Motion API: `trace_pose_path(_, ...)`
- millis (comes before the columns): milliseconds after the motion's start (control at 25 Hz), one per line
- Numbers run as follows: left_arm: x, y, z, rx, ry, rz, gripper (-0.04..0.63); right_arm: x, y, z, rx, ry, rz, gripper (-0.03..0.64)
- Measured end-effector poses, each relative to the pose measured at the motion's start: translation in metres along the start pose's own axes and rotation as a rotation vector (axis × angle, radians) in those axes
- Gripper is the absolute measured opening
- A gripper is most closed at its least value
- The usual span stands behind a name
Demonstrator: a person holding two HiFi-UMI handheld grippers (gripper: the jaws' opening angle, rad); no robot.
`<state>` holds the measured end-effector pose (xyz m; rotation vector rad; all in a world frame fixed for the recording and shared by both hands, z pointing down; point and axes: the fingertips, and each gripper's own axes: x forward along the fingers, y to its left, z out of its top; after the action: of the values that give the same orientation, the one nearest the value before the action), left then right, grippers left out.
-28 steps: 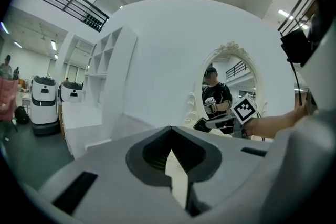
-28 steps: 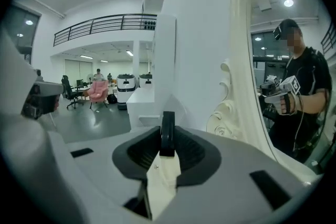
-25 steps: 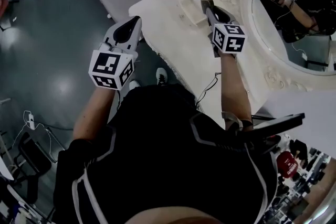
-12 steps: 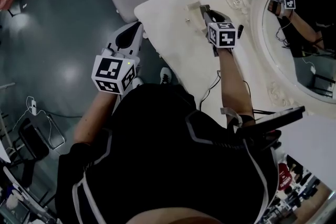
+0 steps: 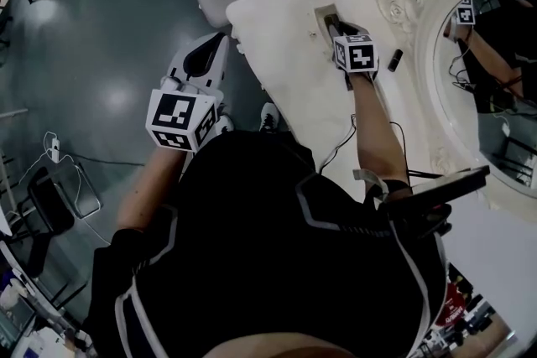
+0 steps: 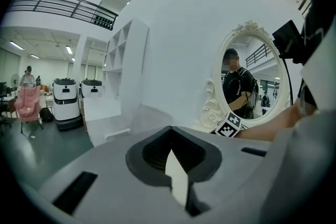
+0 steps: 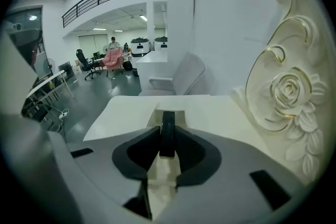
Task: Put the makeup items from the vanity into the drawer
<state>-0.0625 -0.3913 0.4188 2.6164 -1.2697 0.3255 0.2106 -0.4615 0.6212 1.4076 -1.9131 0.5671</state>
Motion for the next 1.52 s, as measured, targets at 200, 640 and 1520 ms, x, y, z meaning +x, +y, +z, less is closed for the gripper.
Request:
trace_pose_path(200, -0.007, 0.0, 0.001, 0.003, 0.007, 0.008, 0.003, 0.009, 0.007, -0.005, -0.023, 0.036, 0.02, 0.092)
trace_pose_path(640, -0.005, -0.001, 0.001, -0.009, 0.008, 0.0, 0.003, 0.018, 0.008, -0.013, -0.018, 0.095, 0.034, 0.094)
trace_pose_path(1520, -0.012, 0.003, 0.007, 0.0, -0.004, -0.029, 0.003, -0.005, 0.012, 0.005, -0.035, 0.031, 0.006, 0.163)
